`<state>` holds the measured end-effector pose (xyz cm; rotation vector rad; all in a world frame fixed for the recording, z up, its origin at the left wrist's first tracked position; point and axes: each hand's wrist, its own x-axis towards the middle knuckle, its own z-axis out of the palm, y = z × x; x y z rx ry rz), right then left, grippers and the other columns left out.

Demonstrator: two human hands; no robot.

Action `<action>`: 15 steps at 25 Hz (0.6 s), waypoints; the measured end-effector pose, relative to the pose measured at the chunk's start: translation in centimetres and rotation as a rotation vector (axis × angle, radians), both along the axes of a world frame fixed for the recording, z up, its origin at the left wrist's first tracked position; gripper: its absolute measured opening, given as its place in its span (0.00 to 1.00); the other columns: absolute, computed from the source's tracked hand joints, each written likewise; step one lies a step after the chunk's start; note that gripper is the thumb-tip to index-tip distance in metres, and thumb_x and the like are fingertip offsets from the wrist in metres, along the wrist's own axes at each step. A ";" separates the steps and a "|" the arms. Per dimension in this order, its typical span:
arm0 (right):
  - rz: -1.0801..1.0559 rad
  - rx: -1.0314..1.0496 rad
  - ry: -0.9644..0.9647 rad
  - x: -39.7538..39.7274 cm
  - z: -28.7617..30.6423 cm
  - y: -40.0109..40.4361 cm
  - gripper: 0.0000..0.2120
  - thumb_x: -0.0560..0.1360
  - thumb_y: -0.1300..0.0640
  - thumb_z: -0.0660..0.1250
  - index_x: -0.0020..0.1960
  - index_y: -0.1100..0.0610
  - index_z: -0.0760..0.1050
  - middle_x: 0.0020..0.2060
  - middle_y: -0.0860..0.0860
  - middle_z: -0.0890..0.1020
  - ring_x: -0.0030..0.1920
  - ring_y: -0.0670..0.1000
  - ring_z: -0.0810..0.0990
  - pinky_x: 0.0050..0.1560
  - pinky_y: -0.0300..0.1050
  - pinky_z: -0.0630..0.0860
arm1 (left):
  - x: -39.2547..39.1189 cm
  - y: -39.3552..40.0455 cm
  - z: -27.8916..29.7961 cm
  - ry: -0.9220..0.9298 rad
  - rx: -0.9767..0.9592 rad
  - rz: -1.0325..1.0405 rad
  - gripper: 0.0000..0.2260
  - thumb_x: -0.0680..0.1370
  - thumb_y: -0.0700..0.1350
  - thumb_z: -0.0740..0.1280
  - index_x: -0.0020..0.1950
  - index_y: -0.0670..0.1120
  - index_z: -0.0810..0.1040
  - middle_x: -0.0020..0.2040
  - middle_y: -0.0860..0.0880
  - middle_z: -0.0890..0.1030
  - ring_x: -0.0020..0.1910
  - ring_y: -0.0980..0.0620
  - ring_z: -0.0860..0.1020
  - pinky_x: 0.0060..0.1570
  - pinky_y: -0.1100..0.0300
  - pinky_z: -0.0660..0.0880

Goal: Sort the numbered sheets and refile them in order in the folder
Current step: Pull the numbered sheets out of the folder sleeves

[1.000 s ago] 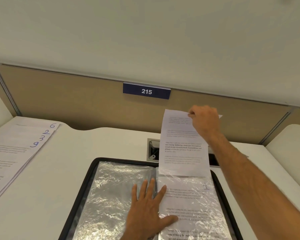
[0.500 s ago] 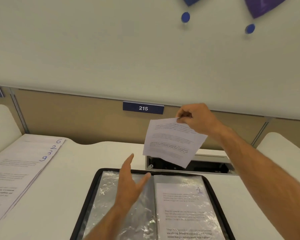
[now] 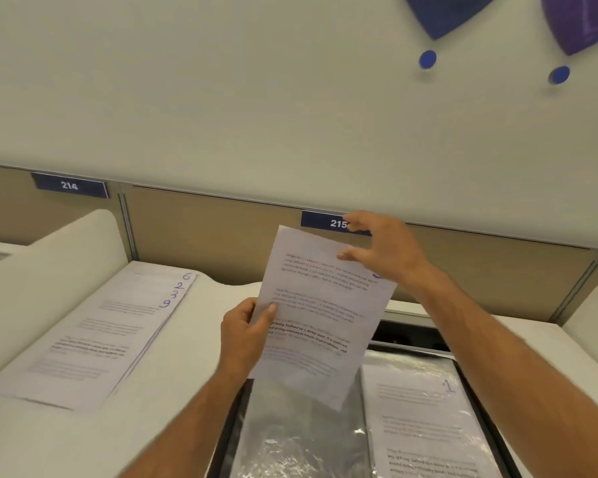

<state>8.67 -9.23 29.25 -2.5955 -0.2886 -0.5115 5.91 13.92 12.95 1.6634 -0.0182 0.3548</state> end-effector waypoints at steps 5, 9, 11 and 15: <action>-0.034 0.997 0.483 0.2 -11.1 5.5 0.50 0.65 0.51 0.83 0.78 0.50 0.56 0.68 0.53 0.75 0.63 0.55 0.78 0.59 0.54 0.78 | 0.8 8.9 0.1 0.158 0.016 0.085 0.05 0.79 0.46 0.70 0.47 0.46 0.83 0.42 0.49 0.86 0.40 0.47 0.85 0.44 0.46 0.83; -0.031 1.121 0.633 0.0 -17.9 14.6 0.39 0.72 0.71 0.73 0.74 0.53 0.58 0.55 0.58 0.81 0.54 0.56 0.83 0.52 0.55 0.83 | 2.5 17.4 0.1 0.314 0.077 0.159 0.04 0.78 0.44 0.71 0.46 0.45 0.84 0.40 0.48 0.86 0.40 0.46 0.85 0.46 0.45 0.83; -0.079 1.102 0.612 0.5 -19.7 19.1 0.29 0.71 0.71 0.73 0.64 0.53 0.64 0.50 0.58 0.82 0.51 0.57 0.84 0.51 0.54 0.84 | 3.4 21.8 -0.4 0.396 0.129 0.196 0.04 0.77 0.43 0.72 0.45 0.44 0.84 0.40 0.46 0.86 0.40 0.44 0.85 0.48 0.43 0.82; -0.077 1.105 0.605 1.8 -22.0 26.2 0.11 0.70 0.71 0.74 0.46 0.58 0.79 0.47 0.56 0.84 0.49 0.57 0.85 0.49 0.53 0.85 | 4.5 28.5 -1.8 0.456 0.294 0.310 0.02 0.75 0.42 0.72 0.42 0.45 0.82 0.41 0.46 0.85 0.42 0.44 0.83 0.52 0.45 0.80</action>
